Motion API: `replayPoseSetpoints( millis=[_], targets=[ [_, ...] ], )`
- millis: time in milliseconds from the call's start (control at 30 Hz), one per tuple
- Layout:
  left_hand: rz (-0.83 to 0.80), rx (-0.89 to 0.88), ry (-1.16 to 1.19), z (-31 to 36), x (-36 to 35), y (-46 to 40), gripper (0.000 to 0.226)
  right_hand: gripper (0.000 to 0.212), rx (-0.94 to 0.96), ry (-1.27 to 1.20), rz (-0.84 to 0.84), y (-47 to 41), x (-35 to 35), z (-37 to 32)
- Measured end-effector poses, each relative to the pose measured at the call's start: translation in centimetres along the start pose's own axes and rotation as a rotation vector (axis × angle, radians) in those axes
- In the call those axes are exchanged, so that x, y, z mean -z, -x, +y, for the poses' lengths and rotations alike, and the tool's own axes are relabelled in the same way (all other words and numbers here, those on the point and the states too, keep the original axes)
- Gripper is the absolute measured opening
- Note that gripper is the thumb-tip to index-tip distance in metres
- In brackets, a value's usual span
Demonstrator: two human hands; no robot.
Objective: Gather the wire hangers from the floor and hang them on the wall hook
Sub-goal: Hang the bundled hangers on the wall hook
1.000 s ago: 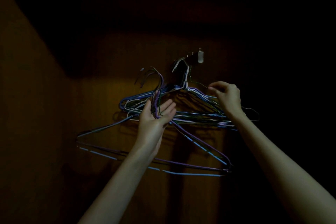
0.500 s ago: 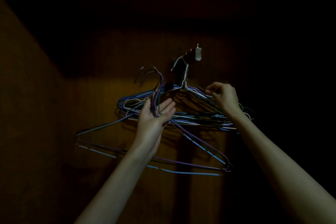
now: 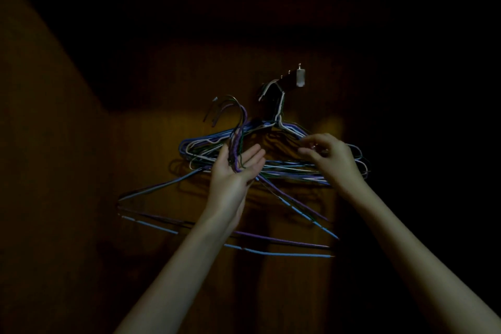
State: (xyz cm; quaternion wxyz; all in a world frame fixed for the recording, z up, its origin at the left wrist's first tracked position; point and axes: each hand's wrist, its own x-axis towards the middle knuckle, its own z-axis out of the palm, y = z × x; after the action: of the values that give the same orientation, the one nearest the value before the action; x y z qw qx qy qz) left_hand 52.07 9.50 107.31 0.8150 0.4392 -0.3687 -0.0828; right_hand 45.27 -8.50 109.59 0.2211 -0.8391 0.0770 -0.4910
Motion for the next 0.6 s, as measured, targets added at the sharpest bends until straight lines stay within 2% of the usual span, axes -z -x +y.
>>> replayPoseSetpoints(
  millis=[133,233,400,600],
  targets=[
    [0.008,0.021,0.028,0.4,0.1,1.1,0.078,0.011,0.031,-0.134,-0.222,4.5,-0.2,-3.7],
    [0.009,0.033,0.05,0.8,0.3,2.0,0.079,0.015,0.02,-0.14,-0.329,6.8,-0.7,-5.1],
    [-0.005,0.044,0.046,1.3,0.7,3.4,0.076,0.009,-0.075,-0.264,-0.342,8.5,-1.2,-6.6],
    [-0.076,0.065,0.017,2.1,1.2,5.2,0.07,0.017,-0.16,-0.388,-0.293,9.5,-0.7,-7.6]
  ],
)
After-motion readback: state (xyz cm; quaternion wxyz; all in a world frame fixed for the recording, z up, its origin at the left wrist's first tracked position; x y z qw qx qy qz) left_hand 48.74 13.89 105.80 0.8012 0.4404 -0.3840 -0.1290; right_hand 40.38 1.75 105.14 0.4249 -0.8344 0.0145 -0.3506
